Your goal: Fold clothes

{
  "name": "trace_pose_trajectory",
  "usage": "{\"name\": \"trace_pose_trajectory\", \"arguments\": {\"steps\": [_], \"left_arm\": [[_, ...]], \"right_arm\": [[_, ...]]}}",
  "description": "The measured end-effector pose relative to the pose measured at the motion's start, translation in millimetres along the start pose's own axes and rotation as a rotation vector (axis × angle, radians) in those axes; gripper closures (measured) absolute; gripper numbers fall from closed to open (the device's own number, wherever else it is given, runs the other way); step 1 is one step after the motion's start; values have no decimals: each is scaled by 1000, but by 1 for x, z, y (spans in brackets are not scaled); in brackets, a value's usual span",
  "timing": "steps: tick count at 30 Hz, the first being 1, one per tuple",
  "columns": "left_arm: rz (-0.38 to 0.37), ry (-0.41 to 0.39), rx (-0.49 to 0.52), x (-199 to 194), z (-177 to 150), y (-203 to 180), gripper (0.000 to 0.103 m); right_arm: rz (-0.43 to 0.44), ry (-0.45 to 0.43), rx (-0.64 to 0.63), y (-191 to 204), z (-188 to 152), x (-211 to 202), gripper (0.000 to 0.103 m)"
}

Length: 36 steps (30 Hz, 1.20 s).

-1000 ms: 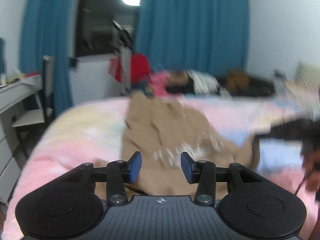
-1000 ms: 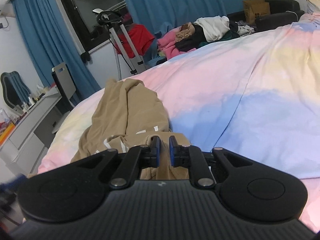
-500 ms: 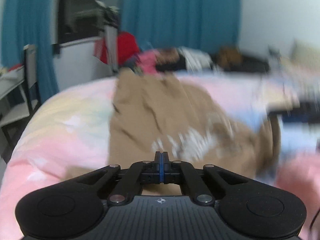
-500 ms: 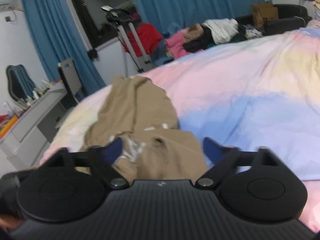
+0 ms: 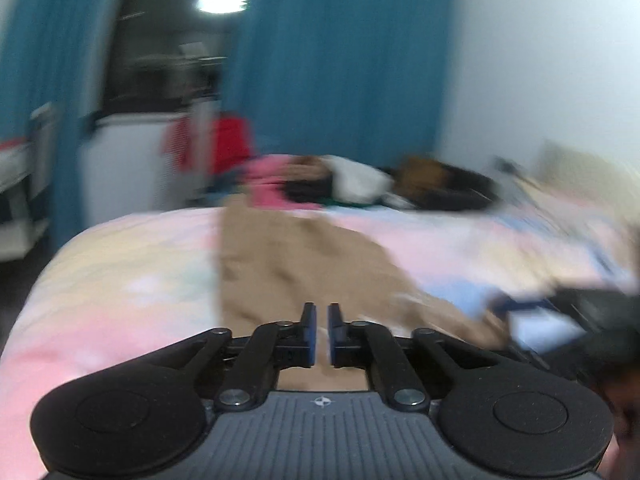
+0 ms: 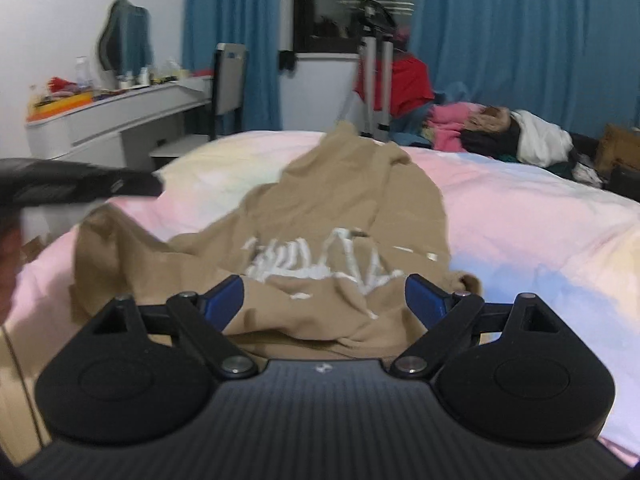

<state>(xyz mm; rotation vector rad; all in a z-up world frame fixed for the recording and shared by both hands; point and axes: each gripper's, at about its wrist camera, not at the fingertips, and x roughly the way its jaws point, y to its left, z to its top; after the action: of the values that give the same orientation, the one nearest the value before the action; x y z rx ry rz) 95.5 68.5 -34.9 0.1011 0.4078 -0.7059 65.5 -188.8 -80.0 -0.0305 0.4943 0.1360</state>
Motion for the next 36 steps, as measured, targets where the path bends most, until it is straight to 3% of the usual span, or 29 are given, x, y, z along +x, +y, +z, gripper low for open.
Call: {"name": "trace_pose_trajectory", "arguments": {"steps": [3,5,8,12,13,14,15,16,18,23,25,30,33,35,36], "left_arm": [[-59,78,121,7,-10,-23,83],[-39,129,192,17,-18,-33,72],[42,194,251,35,-28,-40,67],[115,233,253,49,-39,-33,69],[124,235,251,51,-41,-32,74],[132,237,247,53,-42,-31,91],[135,220,230,53,-40,-29,102],[138,199,210,52,-37,-27,103],[138,133,152,47,-29,-21,103],[106,-74,-119,15,-2,9,103],[80,-74,-140,9,1,16,103],[7,31,-1,12,-3,1,102],[-26,99,112,21,-14,-17,86],[-24,132,195,28,-21,-32,44],[-15,143,233,31,-25,-39,39]], "right_arm": [[-36,16,85,-14,1,1,14],[-30,30,136,-23,-2,1,14],[-23,50,208,-35,-6,1,14],[-31,54,221,-38,-8,2,14],[-31,54,222,-38,-9,2,14],[-32,54,222,-38,-10,2,14],[-33,54,223,-38,-10,2,14],[-33,56,222,-39,-10,3,14],[-33,53,213,-39,-9,3,14],[-51,-7,83,-21,-5,-3,14],[-61,-24,-9,-8,-5,-5,14],[-105,7,-135,7,-9,1,14],[-119,28,-103,3,-7,3,14],[-119,36,-52,-4,-5,4,14],[-117,38,-26,-8,-5,4,14]]}}
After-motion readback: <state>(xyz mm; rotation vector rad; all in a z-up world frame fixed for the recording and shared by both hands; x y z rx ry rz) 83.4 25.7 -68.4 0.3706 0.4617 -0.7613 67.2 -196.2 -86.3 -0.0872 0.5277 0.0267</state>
